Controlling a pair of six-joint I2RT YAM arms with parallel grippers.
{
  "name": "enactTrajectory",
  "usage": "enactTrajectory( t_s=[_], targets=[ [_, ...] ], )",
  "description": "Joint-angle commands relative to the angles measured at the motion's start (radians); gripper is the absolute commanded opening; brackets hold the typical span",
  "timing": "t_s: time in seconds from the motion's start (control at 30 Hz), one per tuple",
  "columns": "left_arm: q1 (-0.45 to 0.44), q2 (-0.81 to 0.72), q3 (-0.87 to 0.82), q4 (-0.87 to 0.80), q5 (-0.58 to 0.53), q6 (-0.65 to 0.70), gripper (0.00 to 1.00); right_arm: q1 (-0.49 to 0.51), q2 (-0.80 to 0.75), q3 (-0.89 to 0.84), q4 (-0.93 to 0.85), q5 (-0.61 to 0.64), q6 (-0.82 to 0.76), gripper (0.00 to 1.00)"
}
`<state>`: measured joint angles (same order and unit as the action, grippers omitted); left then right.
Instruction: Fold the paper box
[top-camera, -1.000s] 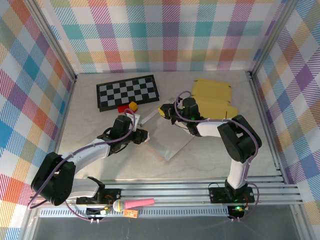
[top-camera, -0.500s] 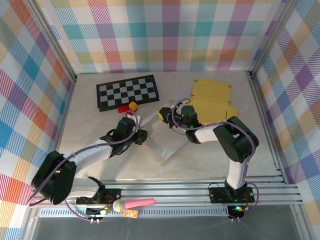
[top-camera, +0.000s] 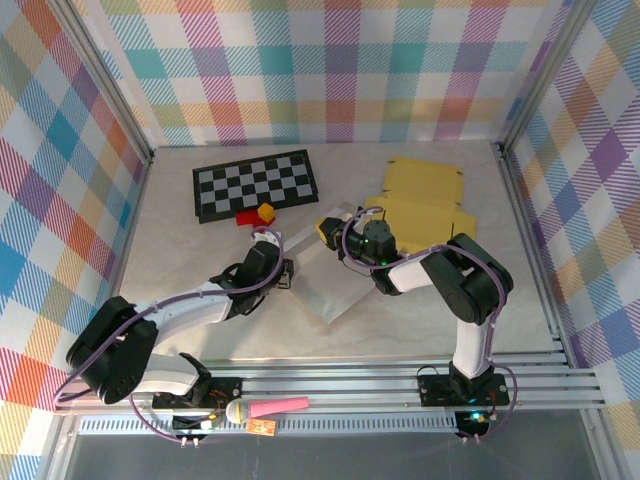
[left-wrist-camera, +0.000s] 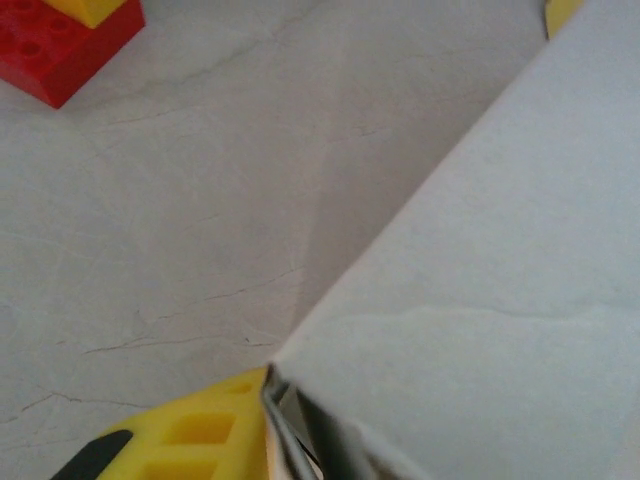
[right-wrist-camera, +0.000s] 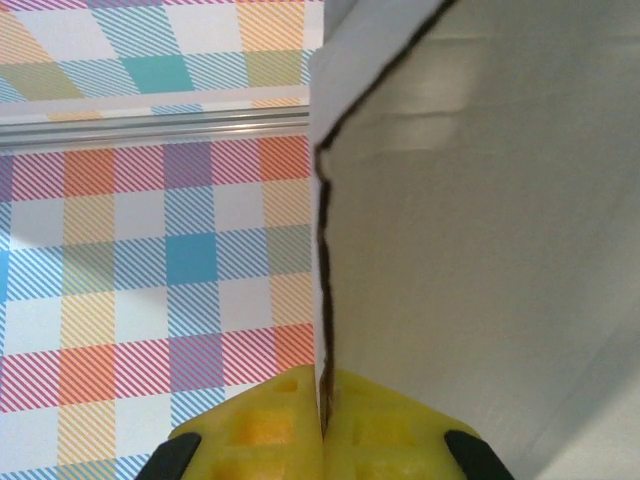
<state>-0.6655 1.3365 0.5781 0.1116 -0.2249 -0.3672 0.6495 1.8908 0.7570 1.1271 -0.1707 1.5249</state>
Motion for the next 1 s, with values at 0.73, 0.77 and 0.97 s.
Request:
enactTrajectory(
  t_s=[0.73, 0.77, 0.97],
  targets=[
    [-0.106, 0.165, 0.099, -0.06, -0.251, -0.23, 0.0, 0.034, -0.024, -0.027, -0.017, 0.03, 0.008, 0.0],
    [-0.108, 0.168, 0.109, -0.069, -0.258, -0.229, 0.0, 0.035, -0.028, -0.027, -0.022, 0.03, 0.006, 0.0],
    [-0.114, 0.189, 0.184, -0.189, -0.327, -0.265, 0.0, 0.037, -0.063, -0.027, -0.08, 0.037, -0.001, 0.0]
  ],
)
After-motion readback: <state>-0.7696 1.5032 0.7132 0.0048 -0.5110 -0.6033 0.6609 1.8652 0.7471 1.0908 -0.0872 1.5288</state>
